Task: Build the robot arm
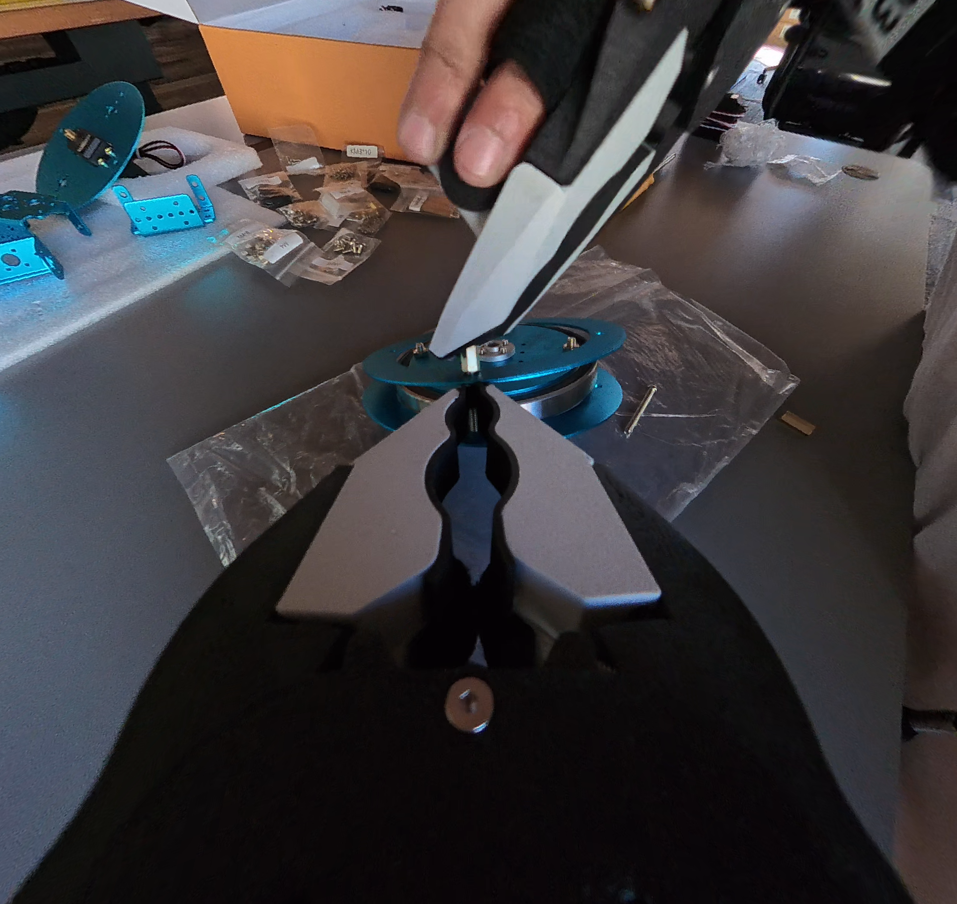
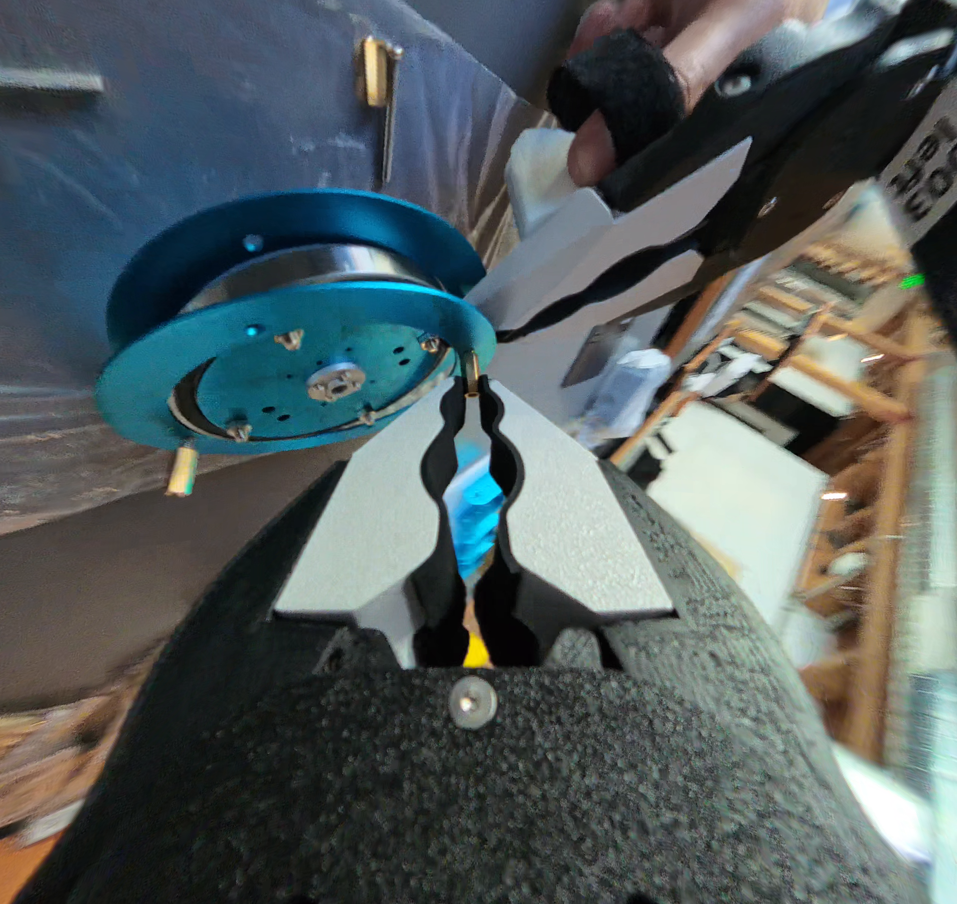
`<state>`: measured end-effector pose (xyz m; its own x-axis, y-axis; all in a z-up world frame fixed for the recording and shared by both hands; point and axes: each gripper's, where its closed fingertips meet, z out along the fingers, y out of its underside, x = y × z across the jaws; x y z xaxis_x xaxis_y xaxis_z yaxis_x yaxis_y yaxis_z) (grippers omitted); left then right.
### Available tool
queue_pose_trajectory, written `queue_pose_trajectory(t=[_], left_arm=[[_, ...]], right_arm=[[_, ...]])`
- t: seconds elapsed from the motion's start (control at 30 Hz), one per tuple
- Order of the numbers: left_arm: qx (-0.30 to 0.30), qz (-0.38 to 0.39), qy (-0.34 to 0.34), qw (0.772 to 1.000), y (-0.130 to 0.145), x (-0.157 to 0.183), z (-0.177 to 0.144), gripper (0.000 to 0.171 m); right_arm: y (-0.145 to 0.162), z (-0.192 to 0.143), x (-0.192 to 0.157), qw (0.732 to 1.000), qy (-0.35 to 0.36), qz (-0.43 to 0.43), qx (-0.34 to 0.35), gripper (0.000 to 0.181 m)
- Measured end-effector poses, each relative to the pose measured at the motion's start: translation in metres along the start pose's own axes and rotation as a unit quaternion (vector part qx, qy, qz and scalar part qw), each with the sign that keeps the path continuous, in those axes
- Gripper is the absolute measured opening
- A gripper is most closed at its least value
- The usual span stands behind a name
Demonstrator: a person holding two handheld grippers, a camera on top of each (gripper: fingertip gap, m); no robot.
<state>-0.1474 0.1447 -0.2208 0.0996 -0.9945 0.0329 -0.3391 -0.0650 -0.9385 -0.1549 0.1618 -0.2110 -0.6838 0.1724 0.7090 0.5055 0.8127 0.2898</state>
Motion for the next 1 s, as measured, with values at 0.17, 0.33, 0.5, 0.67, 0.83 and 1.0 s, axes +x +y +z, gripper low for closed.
queue_pose_trajectory(t=[0.17, 0.33, 0.5, 0.67, 0.83, 1.0], left_arm=[[0.0, 0.004, 0.003, 1.0, 0.0, 0.002, 0.0, 0.001], [-0.001, 0.006, 0.006, 1.0, 0.0, 0.004, 0.001, 0.001], [-0.002, 0.006, 0.005, 1.0, 0.0, 0.004, 0.002, 0.001], [-0.004, 0.014, 0.008, 1.0, 0.0, 0.007, 0.003, 0.001], [-0.001, 0.013, 0.004, 1.0, 0.0, 0.006, 0.002, 0.001], [-0.001, 0.015, 0.004, 1.0, 0.0, 0.007, 0.001, 0.001]], right_arm=[[-0.003, -0.002, -0.009, 0.953, -0.178, 0.246, 0.021, 0.004], [-0.009, -0.007, -0.017, 0.834, -0.34, 0.433, 0.038, 0.004], [-0.015, -0.013, -0.02, 0.63, -0.498, 0.595, 0.037, 0.004], [-0.023, -0.022, -0.018, 0.367, -0.627, 0.687, 0.024, 0.004], [-0.024, -0.023, -0.017, 0.368, -0.632, 0.679, 0.059, 0.006], [-0.003, -0.016, -0.032, 0.734, -0.463, 0.492, 0.066, 0.031]])
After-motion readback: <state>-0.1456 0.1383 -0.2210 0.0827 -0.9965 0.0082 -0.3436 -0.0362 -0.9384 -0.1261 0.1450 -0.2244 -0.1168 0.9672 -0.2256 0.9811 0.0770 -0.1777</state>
